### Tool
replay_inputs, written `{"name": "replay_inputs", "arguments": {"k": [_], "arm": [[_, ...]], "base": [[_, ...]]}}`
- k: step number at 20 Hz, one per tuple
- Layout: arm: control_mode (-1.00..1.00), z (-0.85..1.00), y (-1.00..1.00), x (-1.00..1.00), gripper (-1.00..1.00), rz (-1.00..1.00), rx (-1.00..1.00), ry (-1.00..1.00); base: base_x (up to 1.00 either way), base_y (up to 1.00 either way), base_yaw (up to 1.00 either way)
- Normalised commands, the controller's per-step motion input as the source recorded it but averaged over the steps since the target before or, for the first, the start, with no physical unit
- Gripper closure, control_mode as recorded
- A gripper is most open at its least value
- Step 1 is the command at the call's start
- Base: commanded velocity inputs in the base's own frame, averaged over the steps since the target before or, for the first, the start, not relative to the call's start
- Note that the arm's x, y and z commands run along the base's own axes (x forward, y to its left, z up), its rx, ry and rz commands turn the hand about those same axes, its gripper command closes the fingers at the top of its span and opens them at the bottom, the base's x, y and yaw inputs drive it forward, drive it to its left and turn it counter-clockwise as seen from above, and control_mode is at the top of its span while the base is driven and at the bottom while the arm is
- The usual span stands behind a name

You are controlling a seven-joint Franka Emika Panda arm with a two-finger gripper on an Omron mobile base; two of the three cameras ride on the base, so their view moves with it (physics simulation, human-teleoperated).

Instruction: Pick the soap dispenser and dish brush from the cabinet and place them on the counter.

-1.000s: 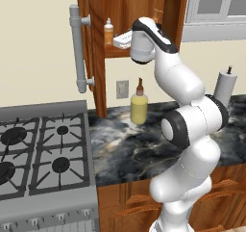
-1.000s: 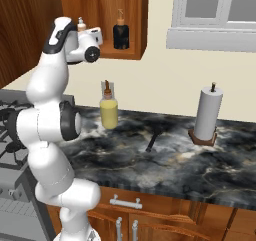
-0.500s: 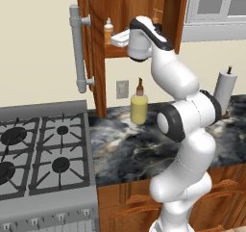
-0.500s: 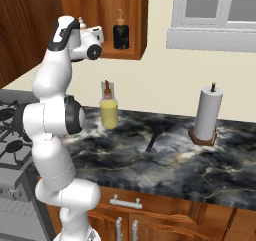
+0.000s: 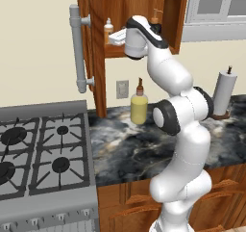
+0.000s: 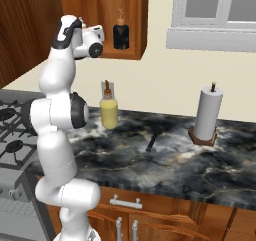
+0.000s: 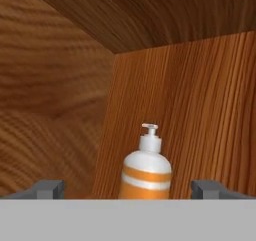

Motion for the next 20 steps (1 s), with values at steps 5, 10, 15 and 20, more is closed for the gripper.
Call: {"name": "replay_inputs", "arguments": {"k": [5, 10, 15, 20], "arm": [[-1.0, 0.0, 0.04, 0.27, -1.0, 0.0, 0.0, 0.0], [-1.0, -0.02, 0.1, 0.3, -1.0, 0.0, 0.0, 0.0], [-1.0, -0.01, 0.07, 0.26, -1.0, 0.0, 0.0, 0.0], [-1.0, -0.03, 0.11, 0.28, -1.0, 0.0, 0.0, 0.0]], "base": [[0.0, 0.0, 0.0], [0.0, 0.0, 0.0], [0.0, 0.0, 0.0], [0.0, 0.0, 0.0]]}}
